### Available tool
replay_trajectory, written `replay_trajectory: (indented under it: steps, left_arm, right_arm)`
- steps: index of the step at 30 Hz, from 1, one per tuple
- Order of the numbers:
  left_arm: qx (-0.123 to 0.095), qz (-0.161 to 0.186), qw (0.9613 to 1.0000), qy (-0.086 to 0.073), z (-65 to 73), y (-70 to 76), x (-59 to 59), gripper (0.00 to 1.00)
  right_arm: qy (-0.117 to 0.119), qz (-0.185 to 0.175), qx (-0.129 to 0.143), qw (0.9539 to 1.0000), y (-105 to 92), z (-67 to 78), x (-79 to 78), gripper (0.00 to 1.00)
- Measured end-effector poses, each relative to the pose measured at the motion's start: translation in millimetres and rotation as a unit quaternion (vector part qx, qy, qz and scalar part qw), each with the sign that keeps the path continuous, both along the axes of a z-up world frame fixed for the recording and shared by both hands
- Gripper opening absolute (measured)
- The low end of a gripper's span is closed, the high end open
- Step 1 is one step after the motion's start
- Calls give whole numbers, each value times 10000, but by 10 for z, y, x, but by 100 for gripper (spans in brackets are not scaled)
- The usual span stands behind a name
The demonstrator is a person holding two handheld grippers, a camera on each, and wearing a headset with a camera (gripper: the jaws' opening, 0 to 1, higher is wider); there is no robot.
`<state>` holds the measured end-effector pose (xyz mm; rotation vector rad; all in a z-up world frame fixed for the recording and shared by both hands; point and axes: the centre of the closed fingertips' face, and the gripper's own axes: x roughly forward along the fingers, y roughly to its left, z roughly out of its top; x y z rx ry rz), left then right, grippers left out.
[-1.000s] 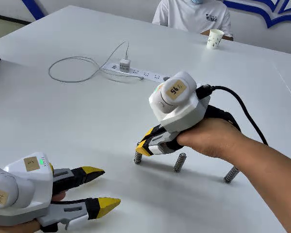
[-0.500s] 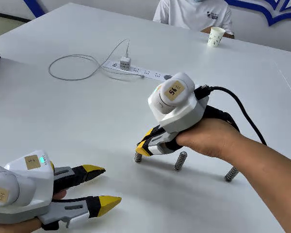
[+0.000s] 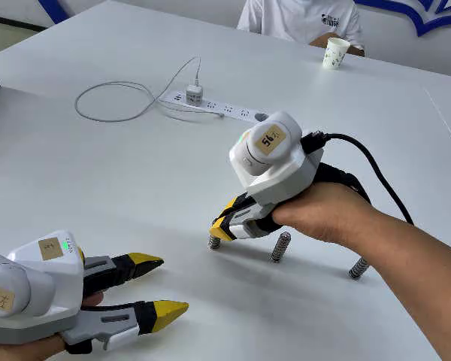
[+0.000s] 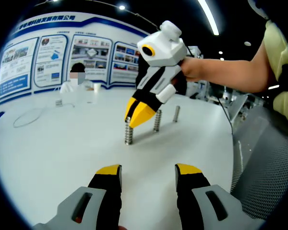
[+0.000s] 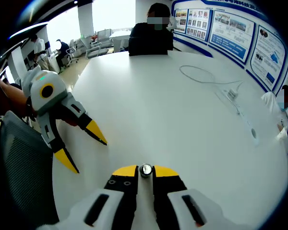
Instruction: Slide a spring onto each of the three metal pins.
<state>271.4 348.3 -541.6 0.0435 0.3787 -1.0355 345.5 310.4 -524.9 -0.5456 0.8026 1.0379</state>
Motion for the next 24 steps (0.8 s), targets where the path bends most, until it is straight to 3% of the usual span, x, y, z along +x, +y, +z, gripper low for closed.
replay_trajectory:
  steps: [24]
  left_arm:
    - [41,-107,9999,-59,64,-62,-6,46]
  right_arm:
    - [-259,27,69,9996,-115,114,-41,28]
